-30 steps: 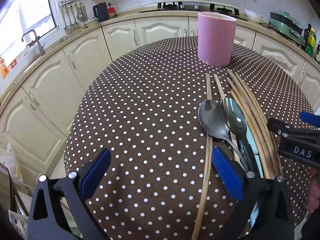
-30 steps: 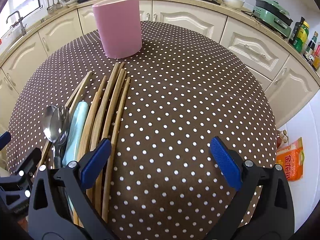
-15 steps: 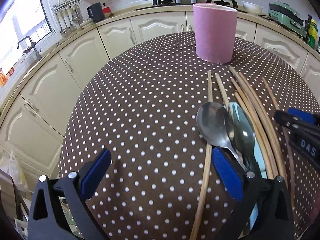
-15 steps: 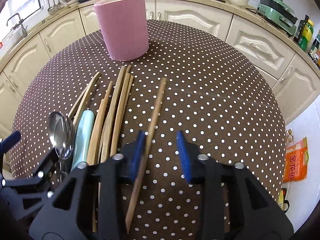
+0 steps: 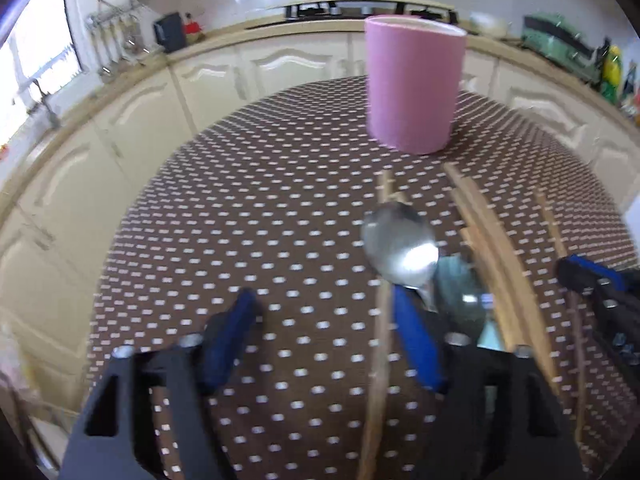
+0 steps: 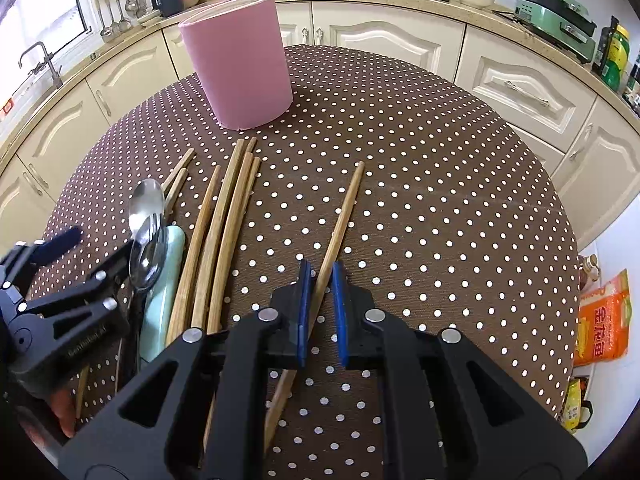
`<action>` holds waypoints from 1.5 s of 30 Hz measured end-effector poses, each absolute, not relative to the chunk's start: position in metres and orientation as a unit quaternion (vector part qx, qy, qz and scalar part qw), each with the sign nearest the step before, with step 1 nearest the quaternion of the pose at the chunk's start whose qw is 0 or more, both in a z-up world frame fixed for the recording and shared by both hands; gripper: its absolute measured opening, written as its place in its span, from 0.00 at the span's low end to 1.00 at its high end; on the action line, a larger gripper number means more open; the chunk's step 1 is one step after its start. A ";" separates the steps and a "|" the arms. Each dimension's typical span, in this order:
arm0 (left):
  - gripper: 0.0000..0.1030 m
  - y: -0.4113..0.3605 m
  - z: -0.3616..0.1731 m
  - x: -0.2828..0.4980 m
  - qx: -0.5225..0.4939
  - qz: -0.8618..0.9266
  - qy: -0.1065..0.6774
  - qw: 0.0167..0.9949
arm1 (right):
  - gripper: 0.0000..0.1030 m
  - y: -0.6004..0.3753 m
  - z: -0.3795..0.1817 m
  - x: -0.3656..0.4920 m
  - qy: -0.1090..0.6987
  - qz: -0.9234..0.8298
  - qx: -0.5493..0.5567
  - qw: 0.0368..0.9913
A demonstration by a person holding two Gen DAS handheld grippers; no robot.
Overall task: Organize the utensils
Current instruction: 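Close the right gripper on the chopstick and lift it upright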
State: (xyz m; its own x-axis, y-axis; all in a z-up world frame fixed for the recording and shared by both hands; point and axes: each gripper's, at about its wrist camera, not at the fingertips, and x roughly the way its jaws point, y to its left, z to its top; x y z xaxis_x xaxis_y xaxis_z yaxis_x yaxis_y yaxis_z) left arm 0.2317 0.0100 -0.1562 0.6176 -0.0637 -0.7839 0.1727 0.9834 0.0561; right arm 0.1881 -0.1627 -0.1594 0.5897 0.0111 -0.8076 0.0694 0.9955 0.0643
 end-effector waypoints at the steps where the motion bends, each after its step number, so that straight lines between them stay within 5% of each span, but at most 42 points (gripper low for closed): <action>1: 0.47 0.010 -0.156 0.232 0.059 -0.072 0.432 0.897 | 0.09 -0.162 -0.159 0.188 0.453 -0.016 0.046 0.890; 6: 0.06 0.022 -0.155 0.234 0.020 -0.074 0.432 0.899 | 0.06 -0.165 -0.159 0.190 0.453 -0.015 0.053 0.890; 32: 0.06 0.049 -0.094 0.176 -0.072 -0.126 0.260 0.955 | 0.06 -0.178 -0.102 0.145 0.351 0.047 0.122 0.927; 45: 0.06 0.045 -0.073 0.184 -0.092 -0.127 0.235 0.959 | 0.06 -0.177 -0.075 0.141 0.311 0.056 0.118 0.941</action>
State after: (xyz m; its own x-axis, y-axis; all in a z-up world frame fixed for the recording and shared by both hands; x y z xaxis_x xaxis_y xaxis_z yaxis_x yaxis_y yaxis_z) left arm 0.1837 0.0445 -0.0727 0.8578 -0.2860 -0.4269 0.1998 0.9511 -0.2358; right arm 0.1413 -0.1774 -0.0752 0.7997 0.1794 -0.5730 -0.0329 0.9660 0.2565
